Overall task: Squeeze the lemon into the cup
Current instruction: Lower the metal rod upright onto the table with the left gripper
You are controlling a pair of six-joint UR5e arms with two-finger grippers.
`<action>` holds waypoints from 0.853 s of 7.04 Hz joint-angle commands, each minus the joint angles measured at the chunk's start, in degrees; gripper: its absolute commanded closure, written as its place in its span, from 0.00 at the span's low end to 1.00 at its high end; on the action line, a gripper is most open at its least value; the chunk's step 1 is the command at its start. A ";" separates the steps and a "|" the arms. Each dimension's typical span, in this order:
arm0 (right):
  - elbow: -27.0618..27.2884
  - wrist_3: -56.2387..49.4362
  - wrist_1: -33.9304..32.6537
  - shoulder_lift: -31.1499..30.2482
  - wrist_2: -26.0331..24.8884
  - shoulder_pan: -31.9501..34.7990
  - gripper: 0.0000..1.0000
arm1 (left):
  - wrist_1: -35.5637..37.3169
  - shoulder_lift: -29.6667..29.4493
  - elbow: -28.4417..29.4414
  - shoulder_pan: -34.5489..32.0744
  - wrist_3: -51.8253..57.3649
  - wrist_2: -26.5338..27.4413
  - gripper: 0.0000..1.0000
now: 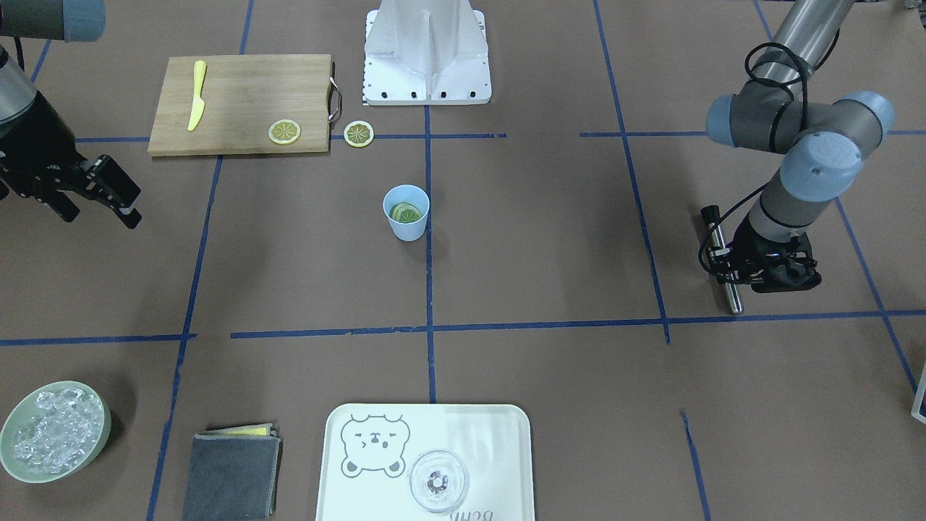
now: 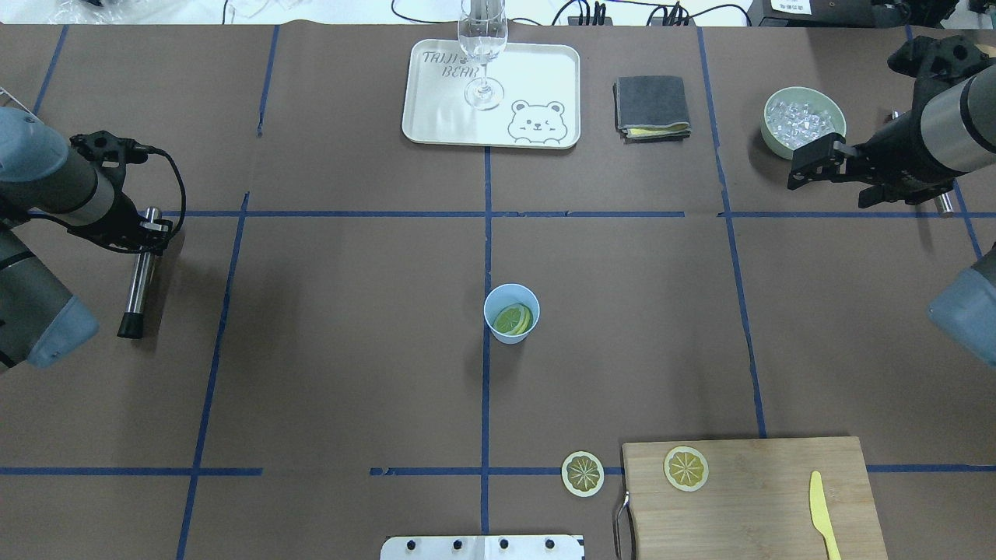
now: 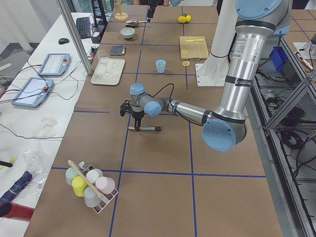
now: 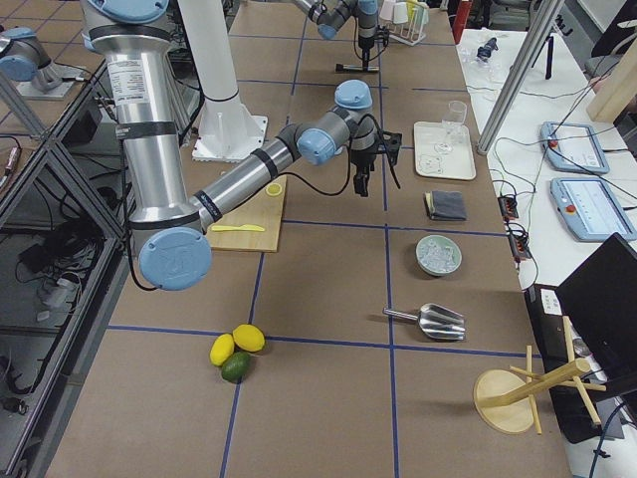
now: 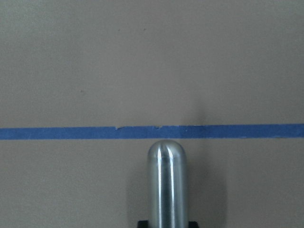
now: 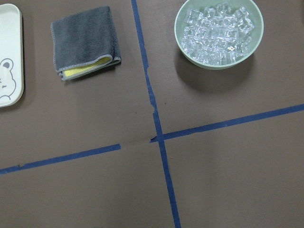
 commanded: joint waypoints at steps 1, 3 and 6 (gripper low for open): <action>0.00 0.00 0.00 0.03 0.07 0.00 0.00 | 0.08 -0.09 -0.23 0.01 0.01 0.00 0.00; 0.09 0.00 0.00 0.21 0.07 0.00 0.00 | 0.08 0.00 -1.54 -4.52 6.89 -5.06 0.00; -0.18 -1.92 -0.52 -0.14 0.86 1.14 0.00 | 0.00 4.28 -6.39 -21.29 25.41 -17.53 0.00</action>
